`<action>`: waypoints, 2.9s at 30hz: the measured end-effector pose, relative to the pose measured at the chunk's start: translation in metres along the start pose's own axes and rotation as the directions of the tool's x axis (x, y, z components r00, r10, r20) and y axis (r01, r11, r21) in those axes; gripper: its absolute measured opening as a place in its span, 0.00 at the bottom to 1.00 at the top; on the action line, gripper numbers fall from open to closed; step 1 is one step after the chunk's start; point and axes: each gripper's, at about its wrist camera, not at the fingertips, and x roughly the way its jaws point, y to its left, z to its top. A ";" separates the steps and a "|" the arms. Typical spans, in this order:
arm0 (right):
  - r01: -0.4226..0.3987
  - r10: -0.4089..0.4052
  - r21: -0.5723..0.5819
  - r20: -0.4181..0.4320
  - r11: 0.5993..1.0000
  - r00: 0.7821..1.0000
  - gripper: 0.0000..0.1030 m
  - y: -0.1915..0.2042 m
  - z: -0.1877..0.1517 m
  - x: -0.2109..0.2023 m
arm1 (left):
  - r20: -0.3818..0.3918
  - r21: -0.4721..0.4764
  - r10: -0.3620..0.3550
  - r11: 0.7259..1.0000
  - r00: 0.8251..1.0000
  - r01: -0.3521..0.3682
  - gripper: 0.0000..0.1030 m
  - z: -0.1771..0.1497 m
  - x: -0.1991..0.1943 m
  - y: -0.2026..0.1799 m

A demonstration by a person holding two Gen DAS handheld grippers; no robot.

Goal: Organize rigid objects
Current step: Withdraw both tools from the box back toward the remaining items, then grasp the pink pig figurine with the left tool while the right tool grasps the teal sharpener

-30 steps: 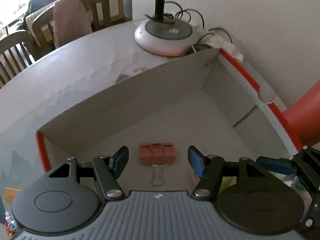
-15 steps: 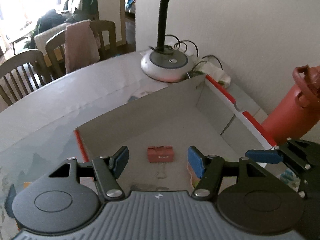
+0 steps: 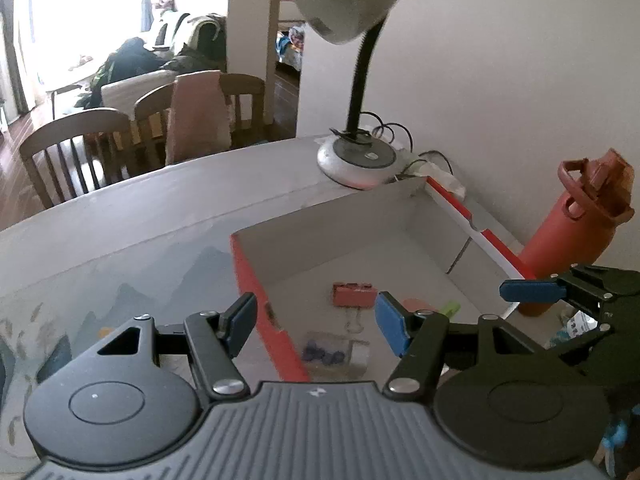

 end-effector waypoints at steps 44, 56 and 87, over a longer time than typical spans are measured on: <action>-0.020 0.020 0.007 -0.042 1.000 0.999 0.97 0.187 -0.061 0.062 | 0.042 -0.138 0.003 0.990 0.999 0.002 1.00 -0.161 -0.080 0.197; 0.071 -0.063 0.053 -0.144 0.996 0.988 0.92 0.202 -0.064 0.117 | -0.034 -0.185 0.027 0.982 0.999 -0.033 0.99 -0.203 -0.032 0.218; 0.141 -0.130 0.028 -0.248 0.990 0.960 0.47 0.230 -0.070 0.168 | 0.035 -0.033 0.069 0.997 0.997 -0.068 0.83 -0.225 -0.005 0.194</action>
